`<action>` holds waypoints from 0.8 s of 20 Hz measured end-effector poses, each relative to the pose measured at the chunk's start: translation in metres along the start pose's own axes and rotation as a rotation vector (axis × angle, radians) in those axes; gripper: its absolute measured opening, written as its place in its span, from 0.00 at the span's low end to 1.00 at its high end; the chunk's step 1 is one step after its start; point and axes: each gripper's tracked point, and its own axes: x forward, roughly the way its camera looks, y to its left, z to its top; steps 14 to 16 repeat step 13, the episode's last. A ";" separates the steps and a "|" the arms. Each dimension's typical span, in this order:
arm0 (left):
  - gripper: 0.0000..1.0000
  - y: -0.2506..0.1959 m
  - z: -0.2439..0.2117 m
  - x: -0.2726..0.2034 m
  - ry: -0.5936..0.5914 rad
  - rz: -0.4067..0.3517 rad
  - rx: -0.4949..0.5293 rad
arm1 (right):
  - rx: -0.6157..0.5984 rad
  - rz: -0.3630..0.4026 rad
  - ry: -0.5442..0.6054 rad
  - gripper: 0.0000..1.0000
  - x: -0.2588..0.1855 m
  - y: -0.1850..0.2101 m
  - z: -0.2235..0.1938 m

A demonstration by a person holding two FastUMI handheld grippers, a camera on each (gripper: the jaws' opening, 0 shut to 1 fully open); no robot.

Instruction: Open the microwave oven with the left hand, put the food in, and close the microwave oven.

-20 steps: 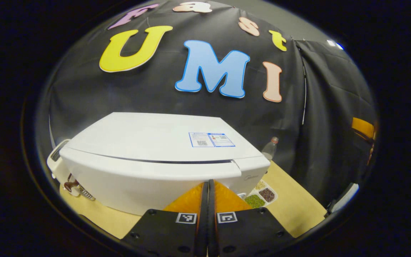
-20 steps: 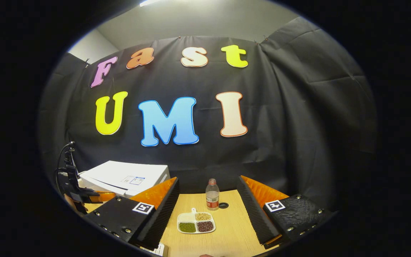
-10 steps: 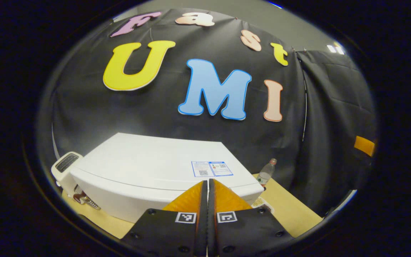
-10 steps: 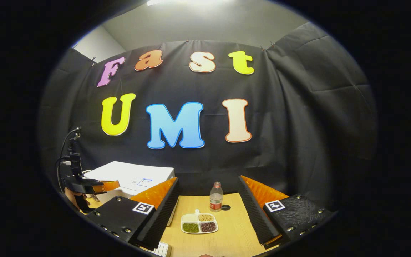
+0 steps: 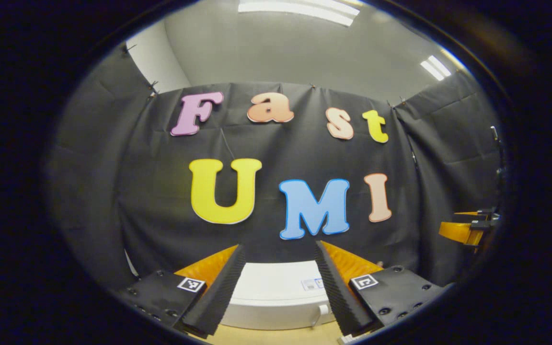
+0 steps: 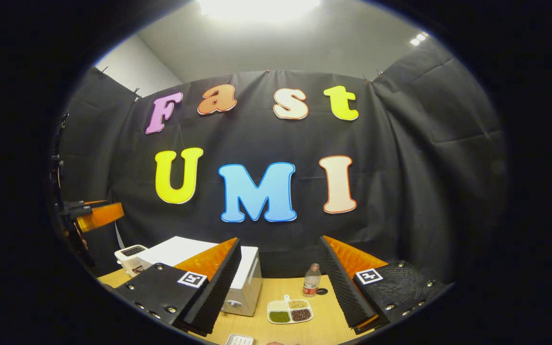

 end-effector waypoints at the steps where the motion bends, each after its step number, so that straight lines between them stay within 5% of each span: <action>1: 0.96 0.002 0.009 -0.012 -0.007 -0.002 -0.005 | -0.007 0.002 -0.009 0.97 -0.004 0.005 0.005; 16: 0.95 0.037 0.021 -0.079 -0.016 -0.041 -0.050 | -0.001 -0.016 -0.057 0.97 -0.060 0.062 0.036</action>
